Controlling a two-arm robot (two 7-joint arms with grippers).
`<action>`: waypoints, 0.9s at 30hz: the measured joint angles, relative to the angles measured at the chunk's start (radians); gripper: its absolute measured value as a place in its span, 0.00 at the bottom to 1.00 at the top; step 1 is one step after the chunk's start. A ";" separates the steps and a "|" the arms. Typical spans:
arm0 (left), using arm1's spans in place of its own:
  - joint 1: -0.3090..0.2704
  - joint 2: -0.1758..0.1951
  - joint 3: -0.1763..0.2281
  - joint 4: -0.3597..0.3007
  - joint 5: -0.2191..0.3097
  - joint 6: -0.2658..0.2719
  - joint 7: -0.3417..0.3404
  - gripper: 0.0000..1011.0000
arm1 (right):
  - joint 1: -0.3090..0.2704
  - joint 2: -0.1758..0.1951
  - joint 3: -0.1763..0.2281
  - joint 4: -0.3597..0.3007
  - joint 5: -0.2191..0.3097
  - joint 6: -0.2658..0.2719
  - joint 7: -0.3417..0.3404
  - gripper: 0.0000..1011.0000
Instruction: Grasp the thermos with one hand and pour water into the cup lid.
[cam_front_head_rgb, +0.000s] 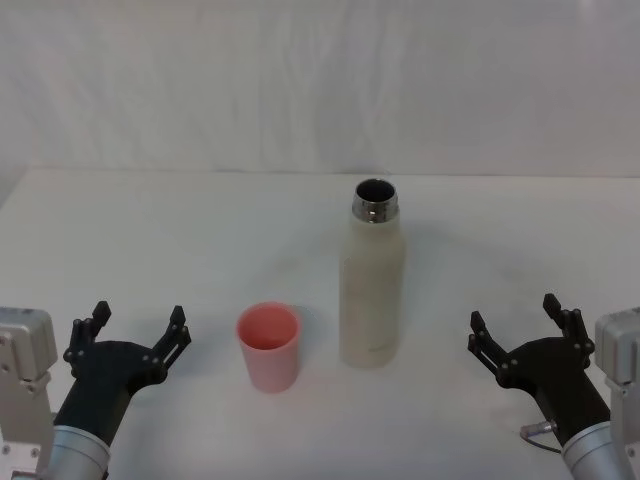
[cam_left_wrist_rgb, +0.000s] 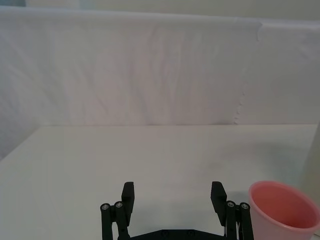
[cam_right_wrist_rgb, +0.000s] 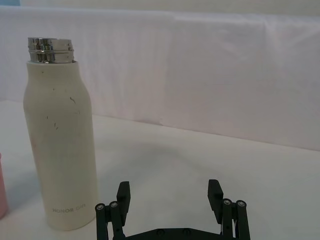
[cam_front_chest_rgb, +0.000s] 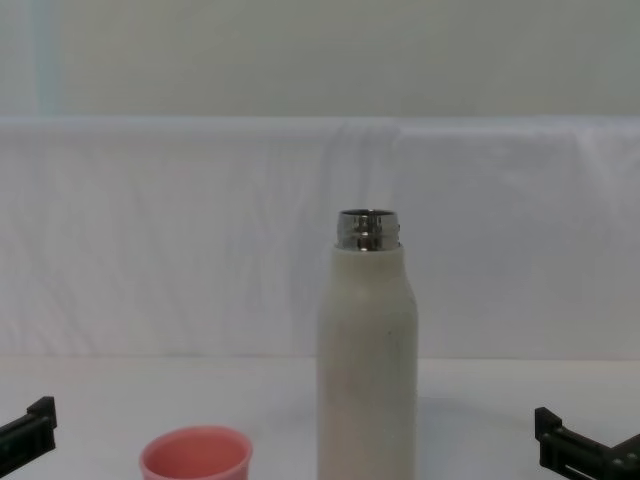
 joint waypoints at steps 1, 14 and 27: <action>0.000 0.000 0.000 0.000 0.000 0.000 0.000 0.99 | 0.000 0.000 0.000 0.000 0.000 0.000 0.000 0.99; 0.000 0.000 0.000 0.000 0.000 0.000 0.000 0.99 | 0.000 0.000 0.000 0.000 0.000 0.000 0.000 0.99; 0.000 0.000 0.000 0.000 0.000 0.000 0.000 0.99 | 0.000 0.000 0.000 0.000 0.000 0.000 0.000 0.99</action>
